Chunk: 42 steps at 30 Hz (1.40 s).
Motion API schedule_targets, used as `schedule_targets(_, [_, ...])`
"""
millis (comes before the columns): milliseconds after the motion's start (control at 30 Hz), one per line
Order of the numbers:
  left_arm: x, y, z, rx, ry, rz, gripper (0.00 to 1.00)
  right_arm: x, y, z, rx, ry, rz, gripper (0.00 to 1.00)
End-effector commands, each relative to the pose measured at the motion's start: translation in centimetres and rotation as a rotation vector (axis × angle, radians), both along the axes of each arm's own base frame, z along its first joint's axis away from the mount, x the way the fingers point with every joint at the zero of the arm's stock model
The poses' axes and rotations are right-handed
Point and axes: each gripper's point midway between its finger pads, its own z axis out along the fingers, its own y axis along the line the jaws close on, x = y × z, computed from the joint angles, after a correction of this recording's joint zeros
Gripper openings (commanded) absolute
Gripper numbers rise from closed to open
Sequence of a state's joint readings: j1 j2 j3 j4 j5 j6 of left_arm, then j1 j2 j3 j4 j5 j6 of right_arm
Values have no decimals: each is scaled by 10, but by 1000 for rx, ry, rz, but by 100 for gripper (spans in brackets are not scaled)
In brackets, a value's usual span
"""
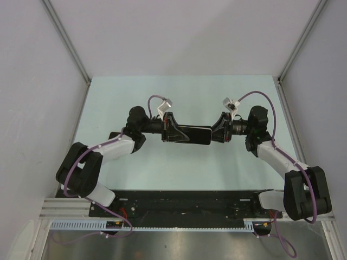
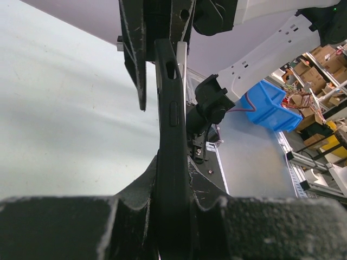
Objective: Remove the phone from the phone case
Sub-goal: Remove the phone case from the phone.
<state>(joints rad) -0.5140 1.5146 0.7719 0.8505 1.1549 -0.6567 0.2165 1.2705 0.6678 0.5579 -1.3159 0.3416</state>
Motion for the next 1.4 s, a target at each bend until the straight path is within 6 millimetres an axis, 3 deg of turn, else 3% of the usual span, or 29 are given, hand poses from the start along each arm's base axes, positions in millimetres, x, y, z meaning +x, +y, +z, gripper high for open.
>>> schedule_targets(0, [24, -8, 17, -51, -27, 126, 11, -18, 9, 6, 9, -57, 101, 23])
schedule_targets(267, [26, -8, 14, -47, -22, 121, 26, -17, 8, 5, 8, -51, 95, 2])
schedule_targets(467, [25, -8, 13, -43, -19, 105, 46, -15, 5, 6, 8, -48, 88, 0])
schedule_targets(800, [30, -4, 17, -50, -45, 127, 52, -14, 2, 5, 7, -31, 81, 0])
schedule_targets(1100, [47, 12, 22, -63, -114, 228, 55, -18, 1, 5, 8, -25, 107, 0])
schedule_targets(1367, [48, 29, 40, -85, -186, 253, 59, -13, -2, 1, 4, -1, 89, 0])
